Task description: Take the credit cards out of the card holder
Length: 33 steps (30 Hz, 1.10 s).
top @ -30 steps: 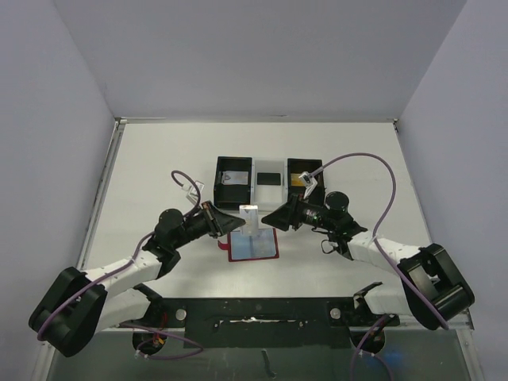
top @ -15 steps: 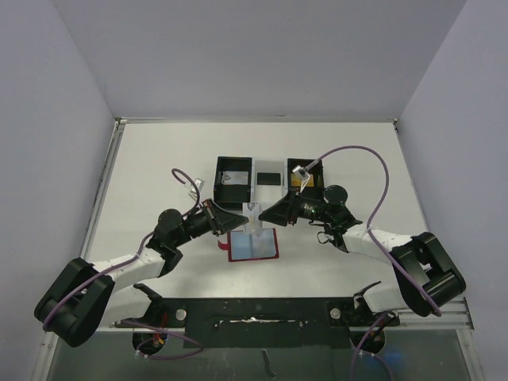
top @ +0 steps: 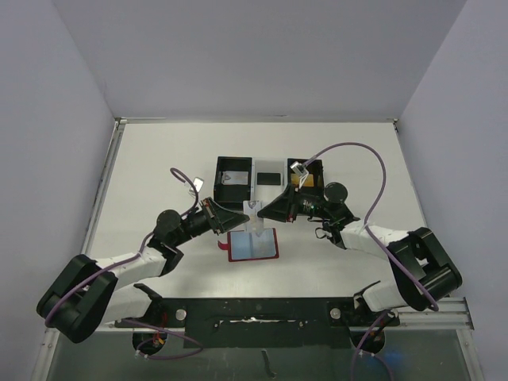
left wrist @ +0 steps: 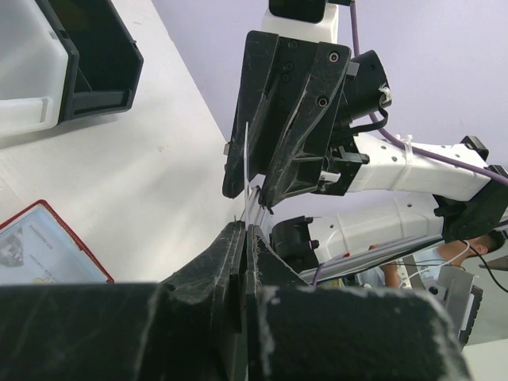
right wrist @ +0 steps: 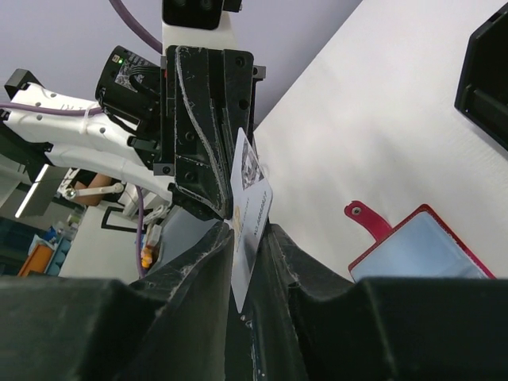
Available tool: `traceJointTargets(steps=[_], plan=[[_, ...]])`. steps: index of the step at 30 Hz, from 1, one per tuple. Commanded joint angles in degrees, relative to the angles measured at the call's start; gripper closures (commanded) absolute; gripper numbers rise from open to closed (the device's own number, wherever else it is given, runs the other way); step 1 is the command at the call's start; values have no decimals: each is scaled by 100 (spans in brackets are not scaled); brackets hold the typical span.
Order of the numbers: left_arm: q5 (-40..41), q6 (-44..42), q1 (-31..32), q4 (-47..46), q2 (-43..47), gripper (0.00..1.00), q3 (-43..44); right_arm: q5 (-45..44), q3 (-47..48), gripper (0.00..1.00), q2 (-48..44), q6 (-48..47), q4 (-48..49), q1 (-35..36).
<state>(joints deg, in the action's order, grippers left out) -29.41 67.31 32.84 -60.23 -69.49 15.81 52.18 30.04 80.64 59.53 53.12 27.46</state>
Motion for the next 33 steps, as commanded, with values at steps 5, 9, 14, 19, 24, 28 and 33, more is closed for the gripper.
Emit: traceJointTargets(steps=[5, 9, 14, 19, 24, 28, 33], plan=[[-144, 41, -23, -638, -46, 100, 179, 227, 122, 84, 23, 261, 643, 58], [-105, 115, -32, -864, -55, 100, 109, 277, 156, 86, 7, 246, 574, 65], [-82, 109, -38, -892, -89, 100, 151, 319, 134, 84, -30, 271, 571, 71], [-132, 145, -37, -1027, -169, 100, 112, 399, 176, 91, 4, 383, 730, 77], [-24, 142, -62, -1032, -130, 100, 29, 405, 131, 100, 1, 512, 913, 82], [-57, 42, -77, -924, -73, 91, 36, 281, 97, 100, -108, 422, 767, 83], [233, -400, -95, -62, 416, 58, -25, 31, 201, 100, -315, -79, -78, 101]])
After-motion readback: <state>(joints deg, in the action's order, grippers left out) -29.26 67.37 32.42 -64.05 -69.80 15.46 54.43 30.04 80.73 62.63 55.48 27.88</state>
